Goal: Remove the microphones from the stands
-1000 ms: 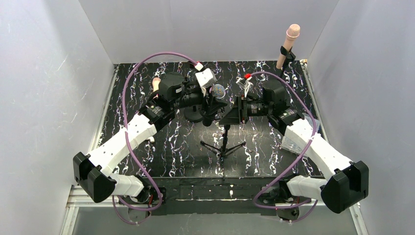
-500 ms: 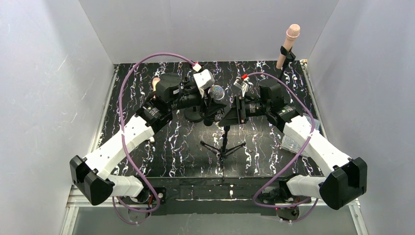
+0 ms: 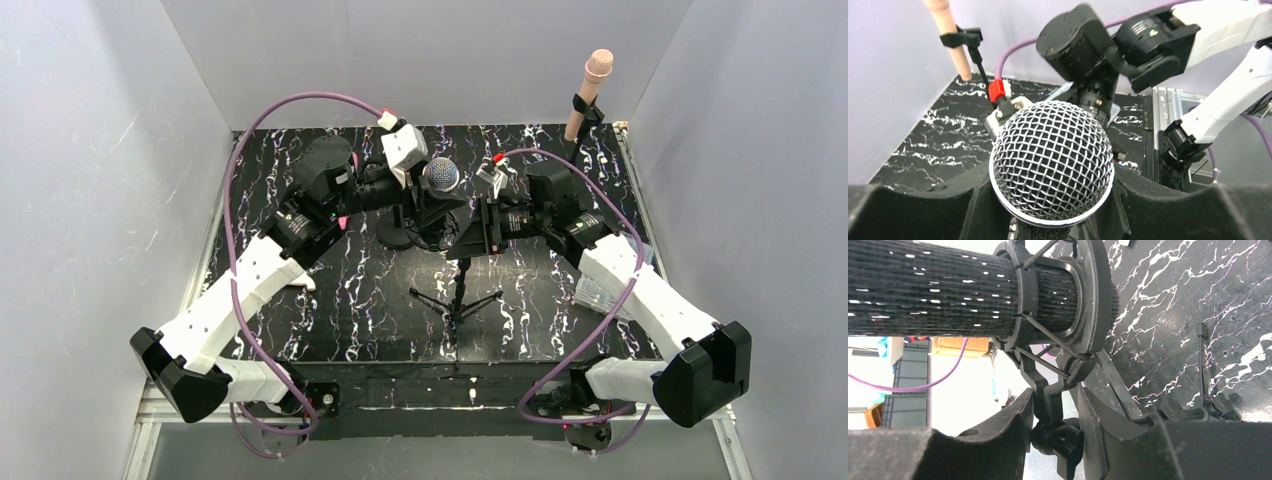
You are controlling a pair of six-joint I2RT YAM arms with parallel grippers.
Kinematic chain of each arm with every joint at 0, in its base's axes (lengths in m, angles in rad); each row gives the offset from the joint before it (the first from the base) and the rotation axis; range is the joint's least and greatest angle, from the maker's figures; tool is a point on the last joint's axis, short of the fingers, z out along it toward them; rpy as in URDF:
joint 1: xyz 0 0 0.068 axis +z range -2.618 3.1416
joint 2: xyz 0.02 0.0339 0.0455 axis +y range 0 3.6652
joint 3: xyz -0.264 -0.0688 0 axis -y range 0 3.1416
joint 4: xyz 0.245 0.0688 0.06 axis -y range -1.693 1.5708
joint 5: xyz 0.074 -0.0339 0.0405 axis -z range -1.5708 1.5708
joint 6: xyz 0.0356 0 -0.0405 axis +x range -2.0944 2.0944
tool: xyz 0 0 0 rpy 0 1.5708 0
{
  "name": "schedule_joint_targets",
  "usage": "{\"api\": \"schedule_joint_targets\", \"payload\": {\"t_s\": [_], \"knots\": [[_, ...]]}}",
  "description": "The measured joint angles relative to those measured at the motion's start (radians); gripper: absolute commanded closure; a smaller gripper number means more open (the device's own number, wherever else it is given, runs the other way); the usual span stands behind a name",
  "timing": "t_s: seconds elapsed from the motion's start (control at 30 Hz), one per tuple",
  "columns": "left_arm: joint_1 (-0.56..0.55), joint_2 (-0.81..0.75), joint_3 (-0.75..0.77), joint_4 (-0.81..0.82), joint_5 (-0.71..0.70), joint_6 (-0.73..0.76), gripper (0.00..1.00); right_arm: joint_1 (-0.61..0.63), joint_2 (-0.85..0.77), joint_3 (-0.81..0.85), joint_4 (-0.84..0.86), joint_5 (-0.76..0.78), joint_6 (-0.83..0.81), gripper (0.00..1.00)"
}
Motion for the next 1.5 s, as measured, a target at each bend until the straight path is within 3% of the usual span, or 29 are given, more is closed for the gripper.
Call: {"api": "schedule_joint_targets", "payload": {"t_s": [0.83, 0.97, 1.1, 1.2, 1.37, 1.5], "knots": [[-0.015, -0.059, 0.275, -0.103, 0.029, -0.073, 1.00, 0.004, -0.003, 0.010, -0.011, 0.016, -0.014, 0.98], [-0.018, -0.088, 0.288, -0.119, -0.077, -0.056, 1.00, 0.004, -0.002, 0.017, -0.019, 0.022, -0.016, 0.68], [-0.018, -0.110, 0.285, -0.127, -0.296, -0.016, 1.00, 0.004, -0.002, 0.019, -0.019, 0.023, -0.022, 0.39], [-0.018, -0.108, 0.285, -0.135, -0.475, 0.018, 1.00, 0.002, -0.001, 0.023, -0.024, 0.073, -0.050, 0.22], [-0.018, -0.083, 0.285, -0.154, -0.730, 0.066, 1.00, 0.002, 0.000, 0.024, -0.039, 0.127, -0.076, 0.02], [-0.008, -0.053, 0.286, -0.181, -0.870, 0.085, 1.00, 0.002, -0.006, 0.033, -0.047, 0.155, -0.087, 0.02]]}}
